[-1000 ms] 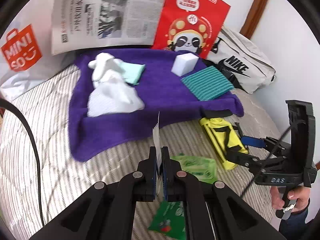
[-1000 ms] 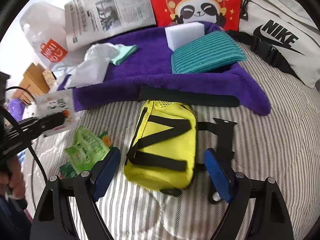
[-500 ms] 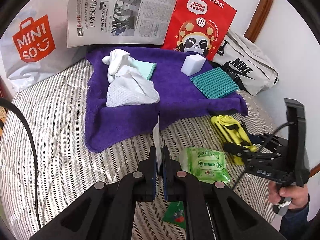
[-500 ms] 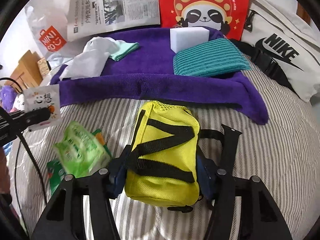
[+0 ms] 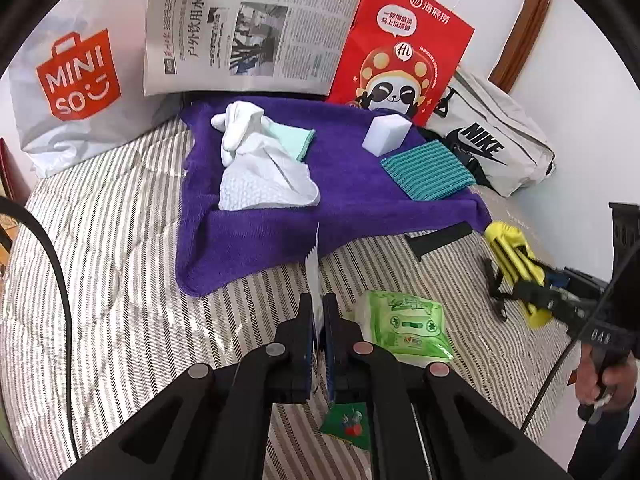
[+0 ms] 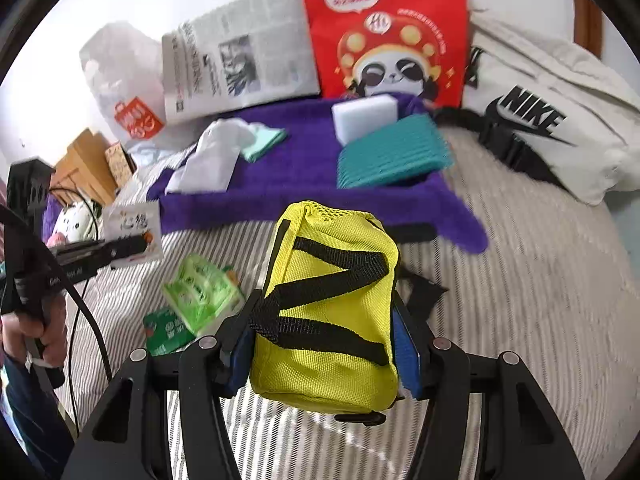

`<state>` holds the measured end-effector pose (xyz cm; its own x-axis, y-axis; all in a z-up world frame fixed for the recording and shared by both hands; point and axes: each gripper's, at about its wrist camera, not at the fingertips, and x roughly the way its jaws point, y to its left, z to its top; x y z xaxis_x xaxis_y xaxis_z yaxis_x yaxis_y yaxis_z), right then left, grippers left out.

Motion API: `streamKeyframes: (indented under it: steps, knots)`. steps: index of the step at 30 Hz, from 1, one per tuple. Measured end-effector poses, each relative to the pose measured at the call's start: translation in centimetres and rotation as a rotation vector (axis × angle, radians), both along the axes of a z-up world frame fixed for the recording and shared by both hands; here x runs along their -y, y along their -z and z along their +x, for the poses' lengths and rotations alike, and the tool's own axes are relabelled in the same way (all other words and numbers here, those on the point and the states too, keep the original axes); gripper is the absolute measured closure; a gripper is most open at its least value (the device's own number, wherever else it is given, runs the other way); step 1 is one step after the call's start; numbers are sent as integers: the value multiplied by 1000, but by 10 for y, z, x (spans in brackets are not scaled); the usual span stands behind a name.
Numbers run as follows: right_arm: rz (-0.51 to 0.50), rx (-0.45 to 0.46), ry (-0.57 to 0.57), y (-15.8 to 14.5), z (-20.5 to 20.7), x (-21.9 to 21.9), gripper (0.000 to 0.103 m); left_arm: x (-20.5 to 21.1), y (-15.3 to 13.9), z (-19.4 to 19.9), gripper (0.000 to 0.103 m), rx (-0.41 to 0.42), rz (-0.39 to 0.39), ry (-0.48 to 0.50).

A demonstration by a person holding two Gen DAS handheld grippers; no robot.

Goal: Organize soft objects
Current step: 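Carry the yellow pouch onto the purple towel beside the foam block and release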

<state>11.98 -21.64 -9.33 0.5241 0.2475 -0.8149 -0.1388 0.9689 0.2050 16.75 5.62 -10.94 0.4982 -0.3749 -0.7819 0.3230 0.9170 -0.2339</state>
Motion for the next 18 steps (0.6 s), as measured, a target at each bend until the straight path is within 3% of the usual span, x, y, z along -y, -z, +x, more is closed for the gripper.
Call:
streamKeyframes:
  steps: [18]
  knots:
    - [83,76,-48,-32,-4,15,45,2,-17,-5,98,26,9,-5]
